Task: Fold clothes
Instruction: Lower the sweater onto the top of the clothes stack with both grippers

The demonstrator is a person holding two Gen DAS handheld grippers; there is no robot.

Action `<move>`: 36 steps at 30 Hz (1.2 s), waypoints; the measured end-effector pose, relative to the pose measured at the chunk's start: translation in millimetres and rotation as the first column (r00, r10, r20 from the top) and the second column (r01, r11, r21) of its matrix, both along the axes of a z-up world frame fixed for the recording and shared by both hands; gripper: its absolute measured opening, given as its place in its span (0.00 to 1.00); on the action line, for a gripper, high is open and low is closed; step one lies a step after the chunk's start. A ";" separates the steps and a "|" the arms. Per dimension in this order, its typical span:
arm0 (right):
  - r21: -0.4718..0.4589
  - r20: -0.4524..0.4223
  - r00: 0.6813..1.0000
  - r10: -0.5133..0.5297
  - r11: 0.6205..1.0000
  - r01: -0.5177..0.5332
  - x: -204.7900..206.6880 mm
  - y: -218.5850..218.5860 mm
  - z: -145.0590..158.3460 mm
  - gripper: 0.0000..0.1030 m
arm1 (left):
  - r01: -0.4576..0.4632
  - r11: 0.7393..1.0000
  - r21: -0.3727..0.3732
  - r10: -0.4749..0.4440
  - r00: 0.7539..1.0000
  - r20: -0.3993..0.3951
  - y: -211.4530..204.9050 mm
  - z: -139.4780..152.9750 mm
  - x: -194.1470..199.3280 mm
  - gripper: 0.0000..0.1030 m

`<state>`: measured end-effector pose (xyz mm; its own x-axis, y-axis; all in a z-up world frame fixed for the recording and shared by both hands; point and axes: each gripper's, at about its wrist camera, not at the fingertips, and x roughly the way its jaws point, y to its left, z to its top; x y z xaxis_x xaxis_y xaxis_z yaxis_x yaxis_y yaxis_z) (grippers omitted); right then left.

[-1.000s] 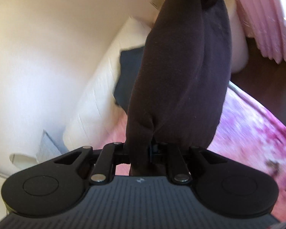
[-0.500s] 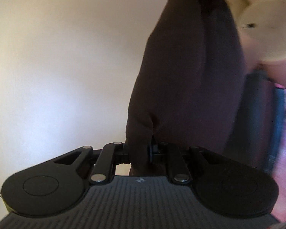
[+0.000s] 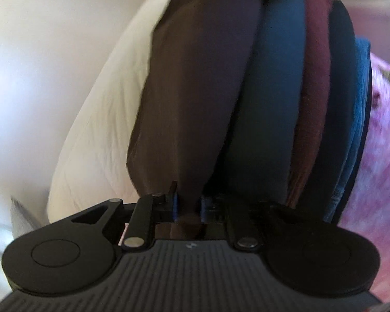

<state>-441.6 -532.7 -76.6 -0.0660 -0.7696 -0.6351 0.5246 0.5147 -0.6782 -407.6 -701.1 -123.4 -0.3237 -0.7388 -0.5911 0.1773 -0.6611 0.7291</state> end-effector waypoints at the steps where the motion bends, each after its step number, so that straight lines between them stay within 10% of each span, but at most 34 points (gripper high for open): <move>1: -0.003 0.001 1.000 -0.002 1.000 0.002 -3.7 3.2 0.2 0.26 | -0.008 1.000 0.010 0.008 1.000 0.005 1.2 -7.3 3.2 0.16; 13: -0.047 0.122 0.993 -0.002 0.999 0.008 -51.6 11.7 52.0 0.07 | -0.056 0.998 -0.031 0.055 0.997 -0.060 25.0 28.6 9.9 0.05; 36: 0.060 0.135 0.987 -0.085 0.995 0.077 -73.5 4.0 -3.9 0.10 | -0.089 0.995 0.037 0.090 0.995 -0.038 79.0 10.4 51.3 0.04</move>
